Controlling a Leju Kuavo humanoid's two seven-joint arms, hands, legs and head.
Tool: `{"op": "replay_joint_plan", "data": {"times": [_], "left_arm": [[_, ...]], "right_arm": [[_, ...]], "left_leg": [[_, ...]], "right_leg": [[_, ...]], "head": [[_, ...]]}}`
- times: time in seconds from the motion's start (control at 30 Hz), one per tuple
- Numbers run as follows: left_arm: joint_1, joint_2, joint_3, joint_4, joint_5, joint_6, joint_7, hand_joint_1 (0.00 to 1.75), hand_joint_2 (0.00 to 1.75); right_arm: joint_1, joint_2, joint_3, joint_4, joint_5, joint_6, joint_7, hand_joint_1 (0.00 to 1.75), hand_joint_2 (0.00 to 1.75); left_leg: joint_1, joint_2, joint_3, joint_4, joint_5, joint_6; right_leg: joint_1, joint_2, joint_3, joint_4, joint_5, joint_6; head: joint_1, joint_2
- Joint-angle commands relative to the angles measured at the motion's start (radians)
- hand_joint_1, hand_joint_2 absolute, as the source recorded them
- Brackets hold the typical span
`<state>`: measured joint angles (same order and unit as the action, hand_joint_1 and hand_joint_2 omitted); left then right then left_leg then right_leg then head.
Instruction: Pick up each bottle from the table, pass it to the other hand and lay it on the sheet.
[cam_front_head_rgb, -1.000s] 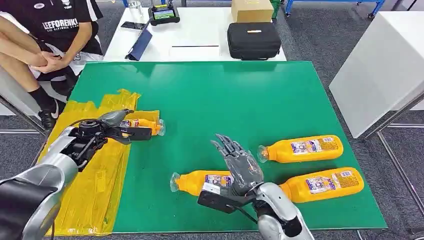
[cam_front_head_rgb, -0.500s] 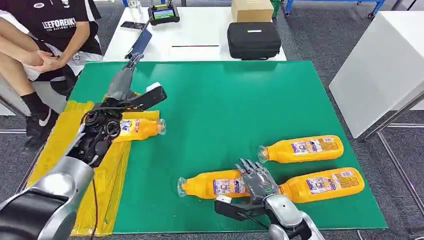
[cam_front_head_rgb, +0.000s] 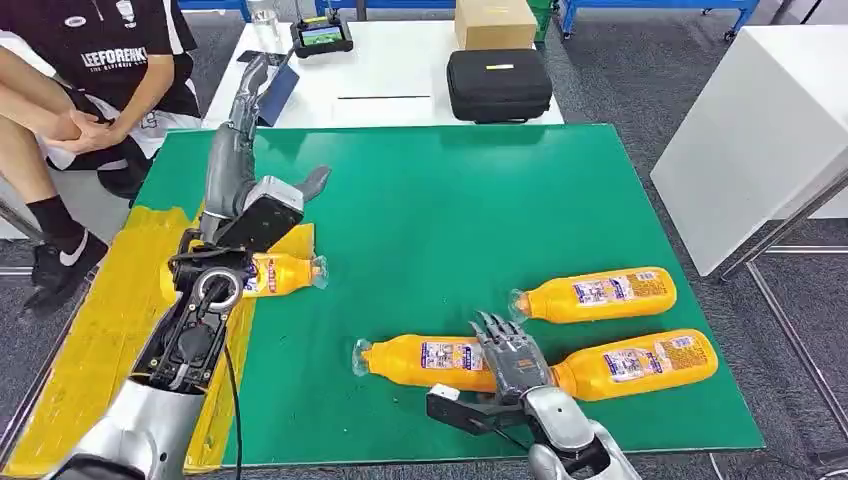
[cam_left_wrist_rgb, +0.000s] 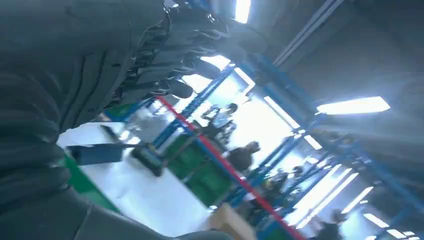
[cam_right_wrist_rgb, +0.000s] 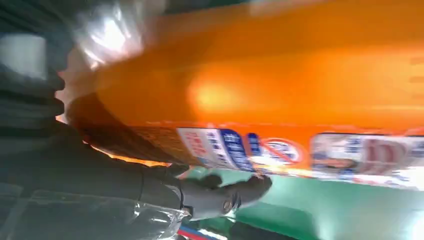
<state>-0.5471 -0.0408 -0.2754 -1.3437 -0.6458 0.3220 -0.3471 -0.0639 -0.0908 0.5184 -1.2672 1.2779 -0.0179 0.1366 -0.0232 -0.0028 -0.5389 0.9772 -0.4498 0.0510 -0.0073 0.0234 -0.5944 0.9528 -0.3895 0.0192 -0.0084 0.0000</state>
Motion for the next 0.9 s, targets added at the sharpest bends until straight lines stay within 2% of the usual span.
{"op": "replay_joint_plan", "data": {"times": [0.03,0.13,0.17,0.2,0.23,0.3,0.33,0.57,0.63,0.67,0.9], "left_arm": [[0.026,-0.003,-0.035,-0.088,0.01,-0.001,0.002,0.0,1.75],[0.026,-0.003,-0.035,-0.088,0.01,-0.001,0.002,0.0,1.75],[0.026,-0.003,-0.035,-0.088,0.01,-0.001,0.002,0.0,1.75],[0.023,-0.006,-0.031,-0.083,0.023,-0.001,-0.005,0.0,1.75],[0.032,-0.009,-0.037,-0.097,0.043,-0.005,-0.016,0.0,1.75],[0.044,-0.009,-0.047,-0.117,0.043,-0.004,-0.016,0.0,1.75],[0.053,-0.006,-0.05,-0.133,0.042,-0.002,-0.015,0.0,1.75],[0.092,-0.008,-0.04,-0.153,0.088,-0.017,-0.02,0.0,1.75],[0.094,-0.009,-0.041,-0.154,0.088,-0.017,-0.02,0.0,1.75],[0.094,-0.009,-0.041,-0.154,0.088,-0.017,-0.02,0.0,1.75],[0.128,-0.006,-0.039,-0.194,0.191,-0.087,-0.044,0.0,1.75]], "right_arm": [[-0.008,0.022,0.021,0.173,0.004,0.003,0.008,0.16,1.75],[-0.008,0.022,0.021,0.173,0.004,0.003,0.008,0.16,1.75],[-0.008,0.022,0.021,0.173,0.004,0.003,0.008,0.16,1.75],[-0.009,0.023,0.02,0.176,0.006,0.004,0.008,0.37,1.75],[-0.022,0.032,0.022,0.201,0.019,0.004,0.004,1.4,1.75],[-0.041,0.046,0.022,0.232,0.025,-0.008,-0.003,1.64,1.75],[-0.055,0.057,0.017,0.259,0.03,-0.029,-0.009,1.71,1.75],[-0.073,0.095,-0.043,0.224,0.001,-0.156,-0.051,1.75,1.75],[-0.079,0.095,-0.043,0.222,0.003,-0.152,-0.05,1.75,1.75],[-0.079,0.095,-0.043,0.222,0.003,-0.152,-0.05,1.75,1.75],[-0.054,0.117,-0.112,0.118,-0.077,-0.263,-0.104,1.75,1.75]], "left_leg": [[0.002,-0.002,0.001,0.0,0.0,-0.004],[0.004,-0.004,0.001,0.0,0.001,-0.006],[0.002,-0.002,0.004,0.0,0.002,-0.003],[0.003,-0.003,0.003,0.0,0.002,-0.005],[0.003,-0.002,0.004,0.0,0.002,-0.004],[0.003,-0.002,0.005,0.0,0.002,-0.005],[0.004,-0.001,0.006,0.0,0.002,-0.004],[0.004,0.0,0.006,0.0,0.003,-0.005],[0.006,-0.001,0.002,0.001,0.003,-0.008],[0.004,0.001,0.006,0.0,0.003,-0.004],[0.004,0.0,0.003,0.0,0.003,-0.005]], "right_leg": [[0.002,-0.004,0.003,-0.002,0.0,-0.001],[0.004,-0.006,0.004,-0.002,0.002,-0.002],[0.002,-0.003,0.005,-0.002,0.002,-0.003],[0.003,-0.005,0.005,-0.002,0.003,-0.004],[0.003,-0.004,0.006,-0.002,0.003,-0.004],[0.004,-0.004,0.007,-0.002,0.003,-0.004],[0.004,-0.003,0.008,-0.002,0.004,-0.005],[0.004,-0.002,0.007,-0.001,0.005,-0.006],[0.006,-0.005,0.004,-0.001,0.004,-0.006],[0.004,-0.002,0.007,-0.001,0.004,-0.006],[0.004,-0.002,0.003,0.0,0.003,-0.006]], "head": [[0.0,0.0],[0.0,0.0],[0.0,0.0],[0.0,0.0],[0.0,0.0],[0.0,0.0],[0.0,0.0],[0.0,0.0],[0.0,0.0],[0.0,0.0],[0.0,0.0]]}}
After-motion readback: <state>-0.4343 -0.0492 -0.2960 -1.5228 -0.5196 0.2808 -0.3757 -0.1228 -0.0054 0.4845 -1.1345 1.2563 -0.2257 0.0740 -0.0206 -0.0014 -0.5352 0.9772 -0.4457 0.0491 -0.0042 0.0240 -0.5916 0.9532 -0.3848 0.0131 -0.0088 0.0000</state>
